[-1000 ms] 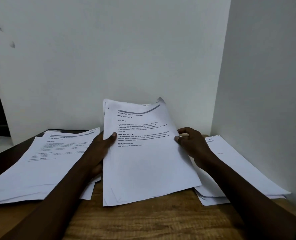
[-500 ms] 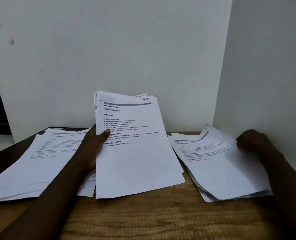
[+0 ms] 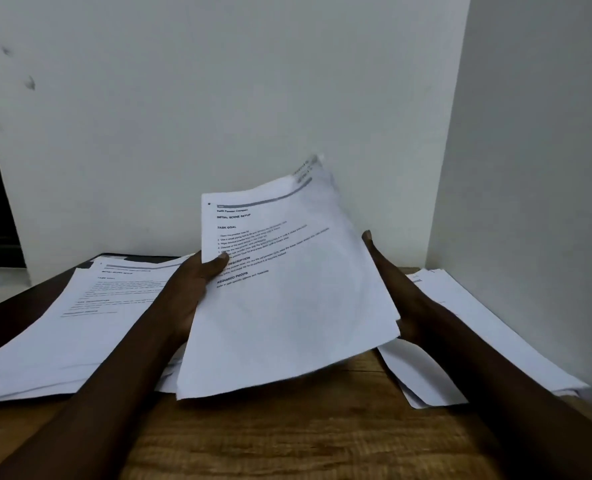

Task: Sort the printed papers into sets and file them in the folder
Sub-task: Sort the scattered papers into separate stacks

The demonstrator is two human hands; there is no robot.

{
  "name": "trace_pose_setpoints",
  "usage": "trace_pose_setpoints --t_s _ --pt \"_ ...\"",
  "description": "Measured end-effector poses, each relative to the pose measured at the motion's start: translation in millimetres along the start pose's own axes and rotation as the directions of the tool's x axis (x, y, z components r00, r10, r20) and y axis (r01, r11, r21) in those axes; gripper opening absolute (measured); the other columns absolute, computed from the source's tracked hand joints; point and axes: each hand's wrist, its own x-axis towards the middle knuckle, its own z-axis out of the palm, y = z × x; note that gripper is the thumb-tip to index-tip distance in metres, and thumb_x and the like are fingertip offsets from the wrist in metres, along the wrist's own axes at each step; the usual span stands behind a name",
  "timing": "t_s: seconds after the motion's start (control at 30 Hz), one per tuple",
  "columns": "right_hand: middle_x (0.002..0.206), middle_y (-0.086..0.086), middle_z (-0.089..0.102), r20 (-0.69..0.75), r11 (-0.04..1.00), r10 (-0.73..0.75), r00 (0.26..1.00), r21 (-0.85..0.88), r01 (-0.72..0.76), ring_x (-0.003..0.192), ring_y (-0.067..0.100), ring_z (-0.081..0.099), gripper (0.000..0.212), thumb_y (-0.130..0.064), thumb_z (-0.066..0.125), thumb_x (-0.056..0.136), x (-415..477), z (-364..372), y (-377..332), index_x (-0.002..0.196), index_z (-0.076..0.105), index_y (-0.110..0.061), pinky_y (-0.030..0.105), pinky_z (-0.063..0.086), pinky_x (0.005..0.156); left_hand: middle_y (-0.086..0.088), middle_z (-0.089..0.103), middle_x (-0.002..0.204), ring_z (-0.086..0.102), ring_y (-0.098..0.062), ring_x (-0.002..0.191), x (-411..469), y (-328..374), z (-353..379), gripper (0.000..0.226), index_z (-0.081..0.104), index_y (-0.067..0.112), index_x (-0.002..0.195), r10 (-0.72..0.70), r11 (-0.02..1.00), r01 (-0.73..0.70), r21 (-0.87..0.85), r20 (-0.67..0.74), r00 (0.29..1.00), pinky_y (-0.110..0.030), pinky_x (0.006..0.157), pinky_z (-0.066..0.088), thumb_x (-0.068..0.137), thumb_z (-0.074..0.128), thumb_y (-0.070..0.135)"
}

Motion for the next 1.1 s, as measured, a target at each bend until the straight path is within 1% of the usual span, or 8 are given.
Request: trace_pose_setpoints --t_s 0.07,0.2,0.33,0.53,0.7,0.83,0.97,1.1 --pt "0.121 0.006 0.068 0.045 0.999 -0.008 0.999 0.052 0.006 0.108 0.022 0.067 0.070 -0.069 0.026 0.092 2 1 1 0.123 0.064 -0.020 0.033 0.058 0.081 -0.014 0.066 0.126 0.066 -0.033 0.110 1 -4 -1 0.034 0.057 0.007 0.131 0.030 0.994 -0.028 0.109 -0.011 1.000 -0.052 0.092 0.053 0.097 0.052 0.010" --pt "0.130 0.006 0.064 0.053 0.998 -0.037 0.998 0.053 0.034 0.119 0.024 0.061 0.055 -0.052 0.038 0.098 9 -4 12 0.136 0.054 -0.015 0.040 0.053 0.096 -0.014 0.072 0.108 0.074 -0.022 0.081 -1 -5 -1 0.027 0.063 0.003 0.119 0.121 0.971 -0.082 0.227 -0.164 0.979 -0.032 0.061 0.059 0.092 0.061 0.005" --pt "0.121 0.008 0.069 -0.028 0.989 -0.131 0.991 -0.076 0.129 0.108 0.026 0.067 0.036 -0.028 0.050 0.099 15 -7 18 0.130 0.055 -0.011 0.039 0.058 0.086 -0.005 0.070 0.090 0.070 -0.007 0.060 3 -4 -6 0.022 0.061 0.002 0.111 0.210 0.894 -0.077 0.442 -0.260 0.942 -0.018 0.048 0.052 0.091 0.065 0.009" --pt "0.099 0.011 0.074 -0.212 0.957 -0.255 0.943 -0.193 0.216 0.081 0.024 0.073 0.020 -0.015 0.059 0.095 21 -12 20 0.114 0.063 -0.011 0.038 0.061 0.065 -0.005 0.066 0.077 0.059 -0.010 0.063 12 15 -18 0.008 0.067 0.010 0.092 0.311 0.674 0.006 0.739 -0.290 0.905 -0.016 0.051 0.042 0.091 0.067 0.017" --pt "0.102 0.011 0.071 -0.315 0.950 -0.293 0.903 -0.206 0.237 0.082 0.026 0.070 0.021 -0.014 0.059 0.095 23 -21 13 0.116 0.061 -0.013 0.036 0.060 0.061 -0.012 0.065 0.082 0.055 -0.020 0.069 10 66 -69 0.024 0.070 0.006 0.083 0.264 0.431 0.179 0.884 -0.313 0.912 -0.024 0.055 0.037 0.088 0.070 0.029" --pt "0.094 0.007 0.071 -0.321 0.948 -0.288 0.902 -0.226 0.222 0.074 0.022 0.069 0.012 -0.014 0.057 0.096 23 -23 13 0.108 0.062 -0.016 0.029 0.057 0.050 -0.006 0.050 0.054 0.044 -0.021 0.055 -2 86 -117 0.042 0.052 0.010 0.052 0.308 0.268 0.312 0.912 -0.388 0.869 -0.030 0.053 0.027 0.082 0.078 0.025" --pt "0.094 0.008 0.072 -0.295 0.944 -0.280 0.914 -0.260 0.205 0.076 0.024 0.069 0.007 -0.017 0.058 0.096 24 -21 14 0.101 0.062 -0.019 0.033 0.060 0.056 -0.010 0.063 0.077 0.055 -0.028 0.076 -16 83 -154 0.022 0.069 0.013 0.078 0.326 0.062 0.417 0.907 -0.414 0.850 -0.030 0.058 0.034 0.076 0.083 0.029" --pt "0.100 0.010 0.073 -0.291 0.936 -0.282 0.914 -0.293 0.195 0.089 0.030 0.071 0.009 -0.019 0.059 0.096 25 -23 14 0.103 0.063 -0.022 0.045 0.059 0.077 -0.015 0.057 0.126 0.056 -0.037 0.111 -10 76 -186 0.063 0.053 0.025 0.123 0.271 -0.085 0.529 0.845 -0.491 0.828 -0.041 0.089 0.047 0.070 0.084 0.042"
